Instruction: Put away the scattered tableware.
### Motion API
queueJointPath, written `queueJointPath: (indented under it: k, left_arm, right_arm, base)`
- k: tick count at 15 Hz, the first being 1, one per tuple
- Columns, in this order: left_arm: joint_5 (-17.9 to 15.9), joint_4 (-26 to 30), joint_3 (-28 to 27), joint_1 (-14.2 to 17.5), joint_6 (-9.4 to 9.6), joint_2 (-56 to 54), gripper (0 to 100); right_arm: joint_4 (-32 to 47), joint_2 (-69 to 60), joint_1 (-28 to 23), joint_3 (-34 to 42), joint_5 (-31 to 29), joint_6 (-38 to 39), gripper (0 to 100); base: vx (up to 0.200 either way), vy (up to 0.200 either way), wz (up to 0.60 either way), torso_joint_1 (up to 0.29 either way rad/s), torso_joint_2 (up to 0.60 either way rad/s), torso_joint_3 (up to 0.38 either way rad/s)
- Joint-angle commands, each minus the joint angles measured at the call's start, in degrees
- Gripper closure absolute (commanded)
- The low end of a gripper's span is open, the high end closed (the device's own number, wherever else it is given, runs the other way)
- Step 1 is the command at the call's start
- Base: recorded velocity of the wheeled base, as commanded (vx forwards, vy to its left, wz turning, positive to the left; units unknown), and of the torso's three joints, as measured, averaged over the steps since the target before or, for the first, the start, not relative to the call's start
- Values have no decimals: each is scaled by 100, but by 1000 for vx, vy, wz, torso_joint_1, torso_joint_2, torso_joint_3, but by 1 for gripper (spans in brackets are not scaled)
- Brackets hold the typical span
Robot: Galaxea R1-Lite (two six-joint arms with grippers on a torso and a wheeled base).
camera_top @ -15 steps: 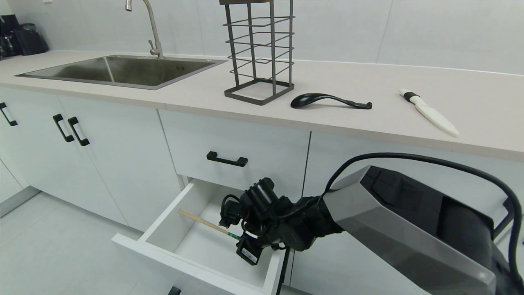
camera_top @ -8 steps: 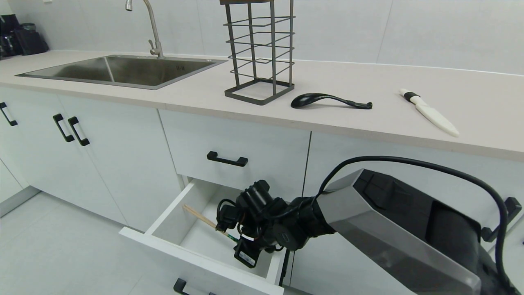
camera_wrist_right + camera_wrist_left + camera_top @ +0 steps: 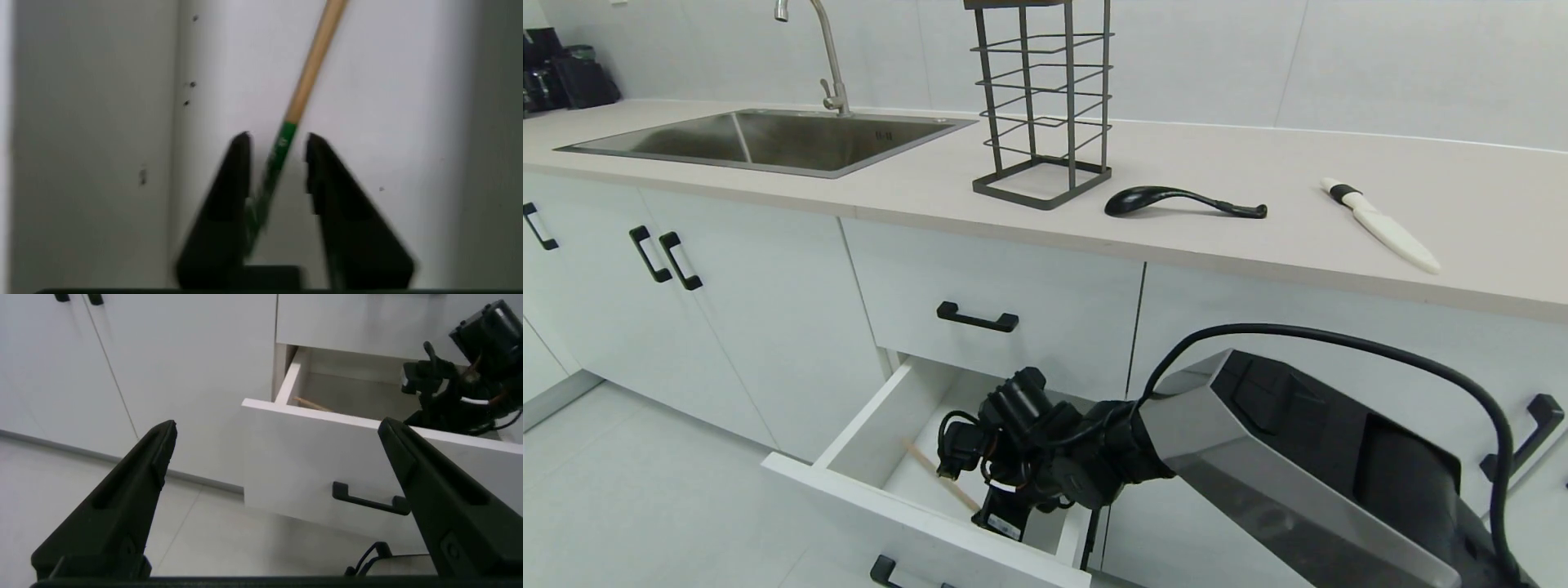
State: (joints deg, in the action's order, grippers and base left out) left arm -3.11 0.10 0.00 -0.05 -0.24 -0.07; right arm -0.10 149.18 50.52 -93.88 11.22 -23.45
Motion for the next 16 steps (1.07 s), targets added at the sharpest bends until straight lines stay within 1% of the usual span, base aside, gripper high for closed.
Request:
queueJointPath:
  k: [1, 5, 7, 11, 16]
  left_arm:
    - [3, -1, 0, 5, -2, 7, 0]
    - [3, -1, 0, 5, -2, 7, 0]
    - [3, -1, 0, 5, -2, 7, 0]
    - [3, -1, 0, -4, -2, 7, 0]
    - [3, -1, 0, 5, -2, 7, 0]
  right_arm:
    - [71, 41, -16, -25, -14, 8, 0]
    - [265, -328, 28, -104, -23, 43, 0]
    - [511, -732, 125, -456, -23, 60, 0]
    - [757, -1268, 230, -385, -164, 52, 0]
    - [889, -1593, 310, -262, -207, 25, 0]
  base:
    - [0, 0, 0, 0, 0, 0]
    - [0, 0, 0, 0, 0, 0]
    - [0, 0, 0, 0, 0, 0]
    - [0, 0, 0, 0, 0, 0]
    - [0, 0, 0, 0, 0, 0]
